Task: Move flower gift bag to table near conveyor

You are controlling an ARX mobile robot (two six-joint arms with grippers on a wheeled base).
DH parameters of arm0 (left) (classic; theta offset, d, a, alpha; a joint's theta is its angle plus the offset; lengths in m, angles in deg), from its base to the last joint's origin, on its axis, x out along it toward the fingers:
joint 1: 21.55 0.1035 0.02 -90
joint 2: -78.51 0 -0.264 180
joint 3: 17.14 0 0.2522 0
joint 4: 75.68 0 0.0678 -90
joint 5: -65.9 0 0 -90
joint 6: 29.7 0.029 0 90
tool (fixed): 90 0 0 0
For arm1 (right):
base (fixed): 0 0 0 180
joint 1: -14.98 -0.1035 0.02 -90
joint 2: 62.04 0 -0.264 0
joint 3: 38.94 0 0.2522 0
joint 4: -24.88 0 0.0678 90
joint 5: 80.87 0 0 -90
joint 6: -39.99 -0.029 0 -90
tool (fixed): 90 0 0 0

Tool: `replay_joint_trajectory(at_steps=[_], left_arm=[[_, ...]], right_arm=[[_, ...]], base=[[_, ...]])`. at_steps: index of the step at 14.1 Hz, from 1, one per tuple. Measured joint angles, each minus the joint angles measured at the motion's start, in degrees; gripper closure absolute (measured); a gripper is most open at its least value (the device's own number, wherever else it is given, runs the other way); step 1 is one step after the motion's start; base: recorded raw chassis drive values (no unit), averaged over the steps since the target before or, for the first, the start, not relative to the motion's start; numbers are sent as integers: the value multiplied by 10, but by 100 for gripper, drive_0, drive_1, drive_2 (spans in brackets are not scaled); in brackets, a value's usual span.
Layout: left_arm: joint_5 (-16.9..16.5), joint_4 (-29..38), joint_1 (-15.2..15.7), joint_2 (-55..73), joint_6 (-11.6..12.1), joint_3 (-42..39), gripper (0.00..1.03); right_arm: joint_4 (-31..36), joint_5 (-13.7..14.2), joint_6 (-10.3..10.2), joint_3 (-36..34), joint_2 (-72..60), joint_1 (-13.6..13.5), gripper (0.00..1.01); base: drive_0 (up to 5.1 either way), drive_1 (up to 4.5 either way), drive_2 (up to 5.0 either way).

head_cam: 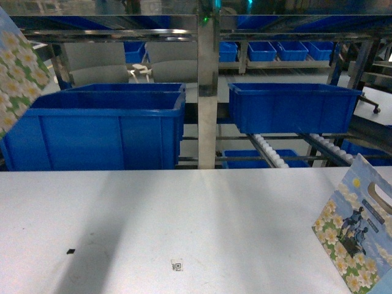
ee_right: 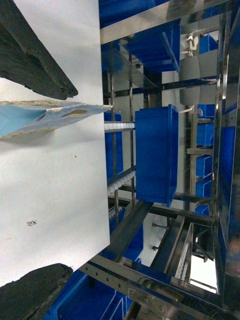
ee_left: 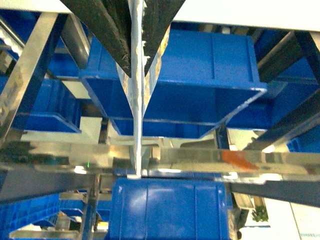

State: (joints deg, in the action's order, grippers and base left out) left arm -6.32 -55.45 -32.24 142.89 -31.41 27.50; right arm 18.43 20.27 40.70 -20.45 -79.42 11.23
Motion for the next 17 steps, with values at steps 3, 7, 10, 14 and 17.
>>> replay_joint_trajectory(at_steps=[3,7,10,14,17], left_arm=[[5,58,7,49,-28,-27,100],[2,139,19,166,-43,-51,100],[2,171,27,211,-44,-52,100],[-13,215,34,266,-54,-69,100],[-24,256,46,295,-57,-94,100]], right_arm=[[0,0,0,0,0,0,3],[0,0,0,0,0,0,3],[0,0,0,0,0,0,3],[0,0,0,0,0,0,3],[0,0,0,0,0,0,3]], base=[[0,0,0],[0,0,0],[0,0,0],[0,0,0],[0,0,0]])
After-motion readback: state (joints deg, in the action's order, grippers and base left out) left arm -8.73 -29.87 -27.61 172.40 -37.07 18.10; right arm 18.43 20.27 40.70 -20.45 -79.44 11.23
